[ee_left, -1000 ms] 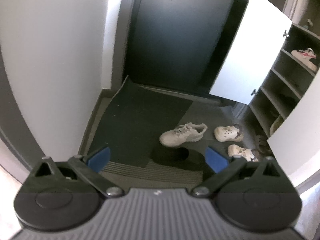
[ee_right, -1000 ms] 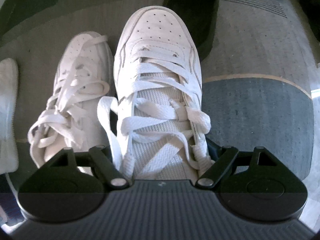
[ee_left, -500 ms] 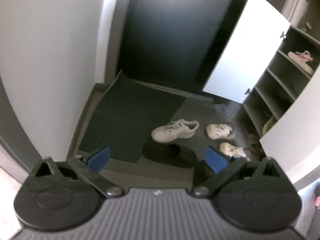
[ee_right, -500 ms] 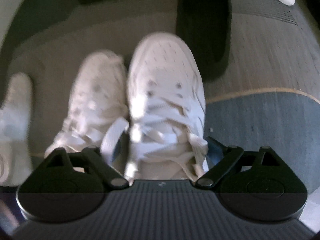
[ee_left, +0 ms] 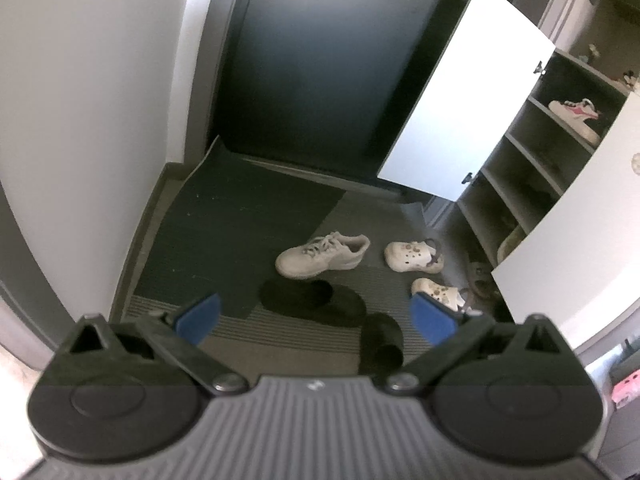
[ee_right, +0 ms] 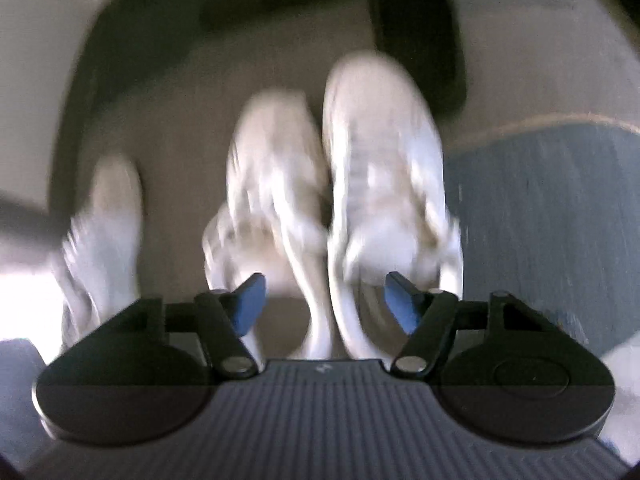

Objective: Organize scattered shoes
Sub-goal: 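Carry the sneaker with the right gripper and set it beside its mate, then open the right gripper and lift it away from the sneaker pair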

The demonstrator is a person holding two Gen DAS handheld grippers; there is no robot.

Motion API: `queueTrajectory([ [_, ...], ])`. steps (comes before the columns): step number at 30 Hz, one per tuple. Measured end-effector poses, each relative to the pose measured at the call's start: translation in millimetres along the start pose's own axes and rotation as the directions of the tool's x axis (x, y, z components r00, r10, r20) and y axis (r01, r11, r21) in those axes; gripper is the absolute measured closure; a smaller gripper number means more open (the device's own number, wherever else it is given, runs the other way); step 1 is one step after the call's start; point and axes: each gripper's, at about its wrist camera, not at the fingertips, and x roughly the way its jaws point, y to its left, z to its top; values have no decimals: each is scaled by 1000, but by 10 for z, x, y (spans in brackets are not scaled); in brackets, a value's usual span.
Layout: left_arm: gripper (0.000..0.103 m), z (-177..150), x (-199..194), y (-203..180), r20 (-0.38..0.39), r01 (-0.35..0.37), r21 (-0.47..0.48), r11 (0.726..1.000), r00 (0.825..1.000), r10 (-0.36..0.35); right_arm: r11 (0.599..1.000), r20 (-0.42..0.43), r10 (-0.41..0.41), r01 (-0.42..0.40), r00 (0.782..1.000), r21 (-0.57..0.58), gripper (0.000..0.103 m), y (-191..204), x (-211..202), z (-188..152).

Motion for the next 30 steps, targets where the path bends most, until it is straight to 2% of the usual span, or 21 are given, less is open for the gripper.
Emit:
queueTrajectory([
  [3, 0, -11, -23, 36, 4, 2, 5, 1000, 1000, -2, 1000, -22, -12, 13, 1000, 22, 45, -55, 138, -19],
  [6, 0, 8, -23, 109, 15, -25, -5, 1000, 1000, 25, 1000, -17, -21, 21, 1000, -7, 58, 40, 305, -13],
  [10, 0, 62, 50, 275, -12, -46, -52, 998, 999, 46, 996, 16, -65, 65, 998, -61, 59, 246, 510, -5],
  [12, 0, 85, 72, 299, -5, -74, -41, 996, 997, 74, 991, 30, -97, 100, 995, -84, 58, 319, 638, -19],
  [14, 0, 102, 88, 315, -1, -89, -36, 995, 996, 89, 980, 66, -160, 166, 985, -105, 57, 380, 738, -57],
  [16, 0, 119, 113, 340, -8, -93, -44, 995, 996, 93, 982, 65, -159, 165, 985, -97, 58, 373, 733, -55],
  [20, 0, 128, 143, 365, -23, -88, -62, 994, 996, 87, 991, 40, -132, 133, 990, -30, 73, 308, 638, -25],
  [26, 0, 89, 123, 283, -4, -91, -26, 996, 996, 91, 989, -14, -144, 144, 989, -20, 75, 286, 521, -147],
  [30, 0, 81, 97, 231, 23, -107, -4, 994, 994, 107, 987, -54, -163, 163, 985, -9, 73, 214, 500, -224],
])
